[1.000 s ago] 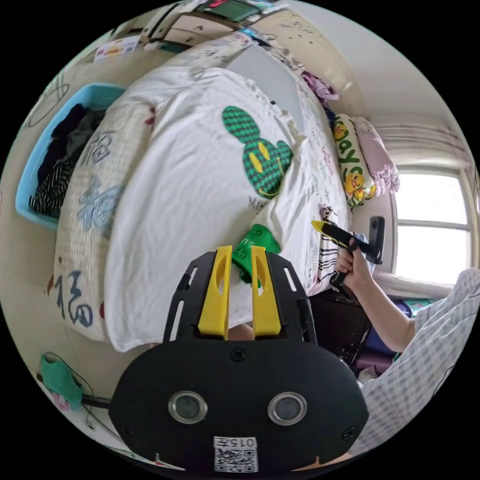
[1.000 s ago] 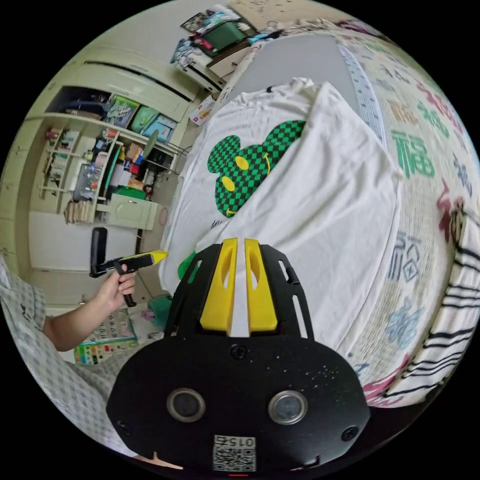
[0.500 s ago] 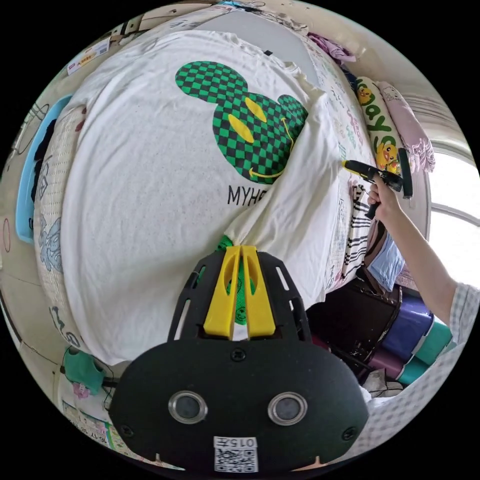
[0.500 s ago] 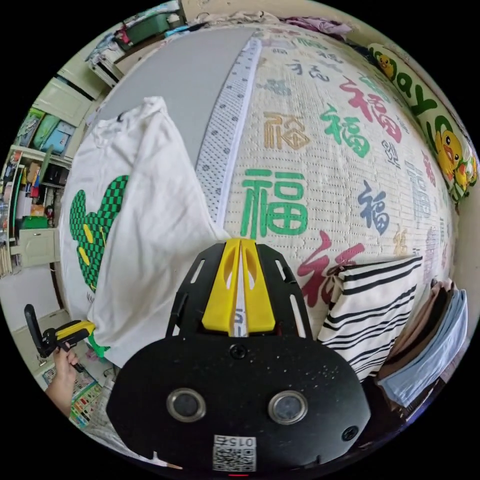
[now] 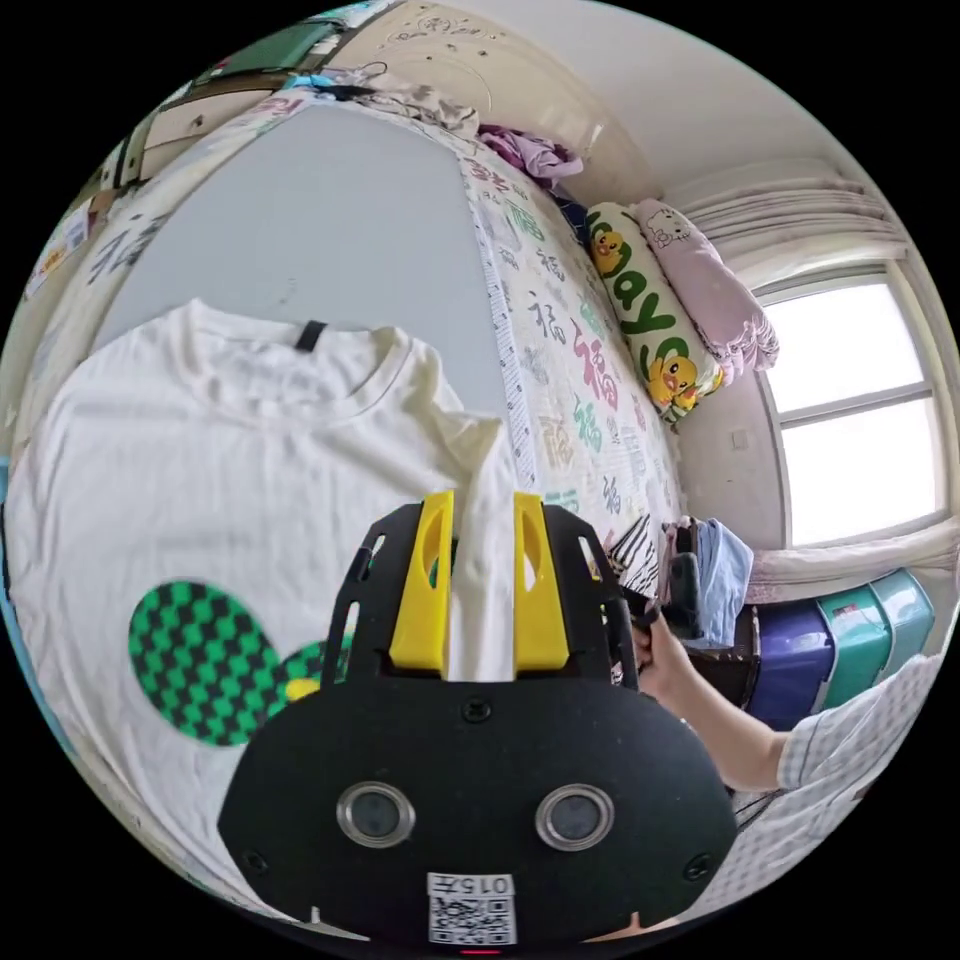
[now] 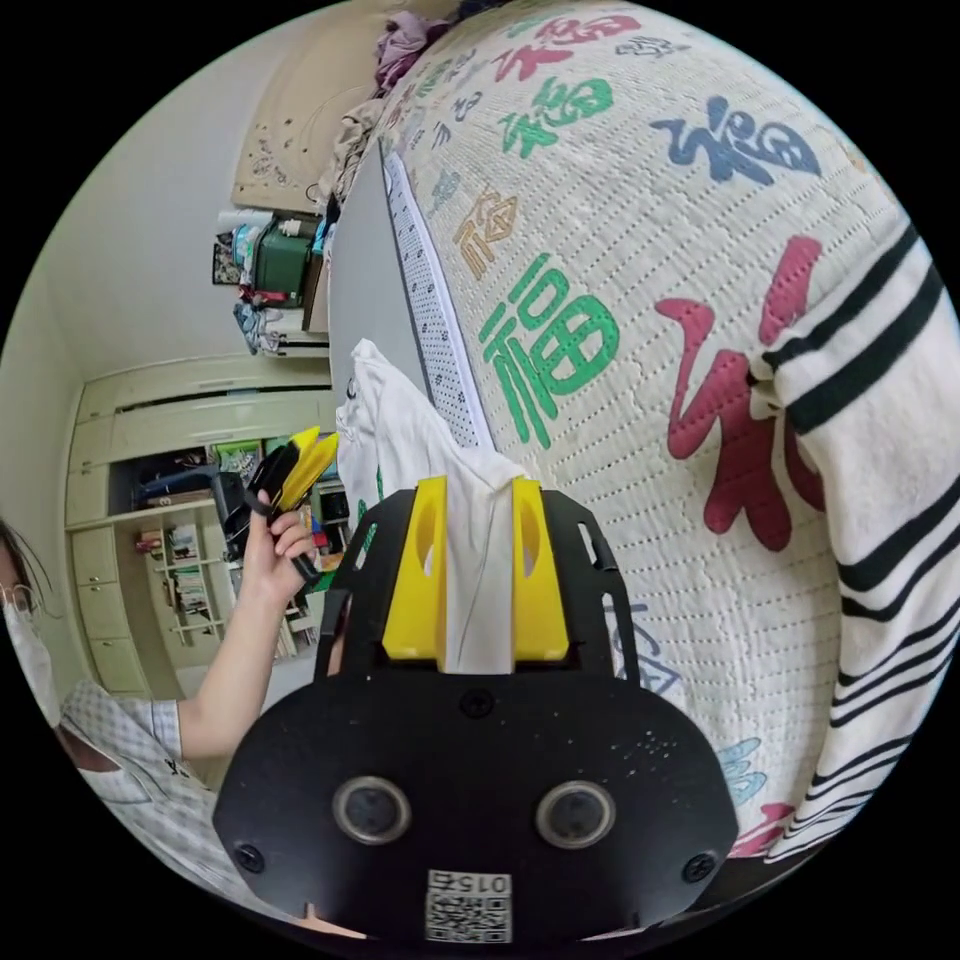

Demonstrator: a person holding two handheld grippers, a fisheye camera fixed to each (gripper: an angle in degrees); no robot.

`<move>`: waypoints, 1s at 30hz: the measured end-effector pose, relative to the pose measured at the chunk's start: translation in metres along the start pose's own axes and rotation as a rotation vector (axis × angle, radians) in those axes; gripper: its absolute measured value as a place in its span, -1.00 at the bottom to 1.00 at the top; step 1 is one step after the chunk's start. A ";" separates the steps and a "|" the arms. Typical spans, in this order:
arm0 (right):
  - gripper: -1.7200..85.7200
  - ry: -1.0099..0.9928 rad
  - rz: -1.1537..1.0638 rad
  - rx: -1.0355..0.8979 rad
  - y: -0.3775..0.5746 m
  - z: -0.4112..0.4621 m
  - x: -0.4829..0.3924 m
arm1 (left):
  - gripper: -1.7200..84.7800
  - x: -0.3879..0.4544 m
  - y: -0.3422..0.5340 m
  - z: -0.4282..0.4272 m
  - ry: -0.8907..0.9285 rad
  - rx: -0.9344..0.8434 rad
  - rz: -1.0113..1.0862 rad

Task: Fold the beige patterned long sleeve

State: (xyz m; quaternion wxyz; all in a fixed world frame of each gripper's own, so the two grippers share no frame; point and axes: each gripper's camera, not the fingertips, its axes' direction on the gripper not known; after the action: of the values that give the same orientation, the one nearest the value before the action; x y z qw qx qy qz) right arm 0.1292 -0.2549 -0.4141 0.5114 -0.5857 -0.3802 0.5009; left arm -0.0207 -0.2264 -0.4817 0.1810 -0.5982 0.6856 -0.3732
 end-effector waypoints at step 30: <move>-0.91 0.069 -0.090 -0.005 0.046 -0.142 -0.033 | -0.79 -0.008 -0.023 -0.016 -0.005 -0.195 0.091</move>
State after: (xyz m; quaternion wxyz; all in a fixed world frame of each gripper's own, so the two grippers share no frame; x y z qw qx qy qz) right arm 0.2575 -0.3256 -0.4566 0.5448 -0.5864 -0.3893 0.4559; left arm -0.0146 -0.2138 -0.4557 0.1403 -0.5822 0.7447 -0.2947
